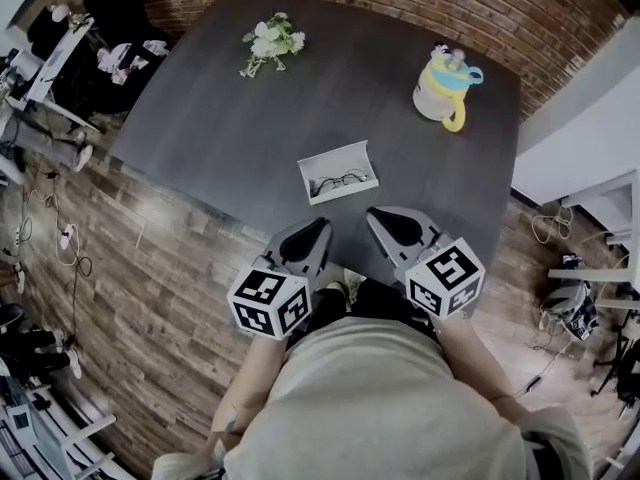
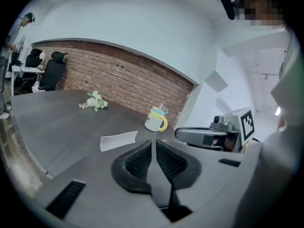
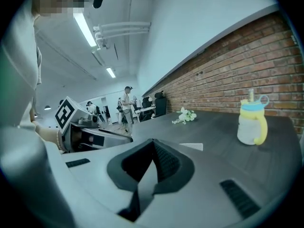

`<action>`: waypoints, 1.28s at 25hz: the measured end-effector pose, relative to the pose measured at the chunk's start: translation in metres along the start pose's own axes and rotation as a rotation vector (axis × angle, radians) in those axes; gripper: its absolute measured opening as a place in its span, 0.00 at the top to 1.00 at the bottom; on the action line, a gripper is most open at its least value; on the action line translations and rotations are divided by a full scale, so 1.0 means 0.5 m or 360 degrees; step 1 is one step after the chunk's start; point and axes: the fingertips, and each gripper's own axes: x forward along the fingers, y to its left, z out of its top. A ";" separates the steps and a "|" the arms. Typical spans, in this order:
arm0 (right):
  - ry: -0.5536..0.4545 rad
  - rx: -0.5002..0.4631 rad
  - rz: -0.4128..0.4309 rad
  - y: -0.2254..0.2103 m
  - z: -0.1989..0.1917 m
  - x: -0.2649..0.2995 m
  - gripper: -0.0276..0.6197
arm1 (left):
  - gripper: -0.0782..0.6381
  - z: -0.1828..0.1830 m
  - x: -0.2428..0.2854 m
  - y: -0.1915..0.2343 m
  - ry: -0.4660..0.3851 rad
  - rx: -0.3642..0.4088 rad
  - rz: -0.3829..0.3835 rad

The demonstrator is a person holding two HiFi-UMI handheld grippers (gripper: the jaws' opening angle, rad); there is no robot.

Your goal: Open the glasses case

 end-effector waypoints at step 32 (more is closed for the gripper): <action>0.0119 -0.0135 0.0026 0.024 -0.038 -0.001 0.95 | 0.83 -0.050 -0.004 0.004 0.0076 -0.0060 0.0050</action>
